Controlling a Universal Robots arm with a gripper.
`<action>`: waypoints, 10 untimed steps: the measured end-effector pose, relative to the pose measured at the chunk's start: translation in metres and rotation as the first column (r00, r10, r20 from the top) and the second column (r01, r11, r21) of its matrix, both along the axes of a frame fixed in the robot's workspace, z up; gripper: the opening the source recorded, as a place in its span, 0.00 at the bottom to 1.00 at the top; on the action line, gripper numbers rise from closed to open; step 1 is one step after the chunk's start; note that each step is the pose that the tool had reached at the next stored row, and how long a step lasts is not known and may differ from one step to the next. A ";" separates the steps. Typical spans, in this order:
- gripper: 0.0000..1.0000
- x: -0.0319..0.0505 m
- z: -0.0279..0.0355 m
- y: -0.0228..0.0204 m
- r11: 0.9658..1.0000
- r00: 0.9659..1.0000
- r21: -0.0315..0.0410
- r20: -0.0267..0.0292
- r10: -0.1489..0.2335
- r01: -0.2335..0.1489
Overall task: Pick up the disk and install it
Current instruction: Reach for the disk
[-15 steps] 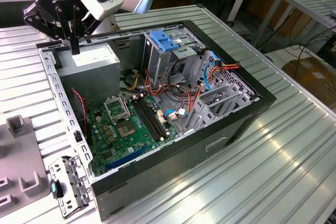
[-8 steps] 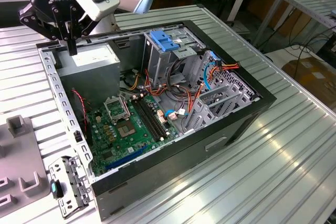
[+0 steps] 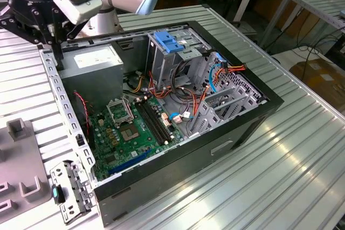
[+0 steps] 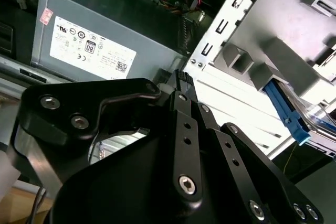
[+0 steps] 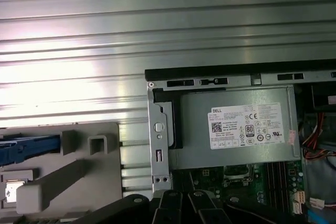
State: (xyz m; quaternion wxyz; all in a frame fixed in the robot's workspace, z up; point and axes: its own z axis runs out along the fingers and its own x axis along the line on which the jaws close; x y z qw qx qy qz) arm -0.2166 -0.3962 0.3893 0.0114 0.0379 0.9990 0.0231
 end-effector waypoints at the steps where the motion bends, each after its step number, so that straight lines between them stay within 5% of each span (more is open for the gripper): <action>1: 0.11 -0.0018 0.0000 0.0005 1.000 1.000 0.001 0.000 0.000 0.000; 10: 0.11 -0.0449 -0.0015 0.0032 1.000 1.000 0.007 0.000 0.000 0.000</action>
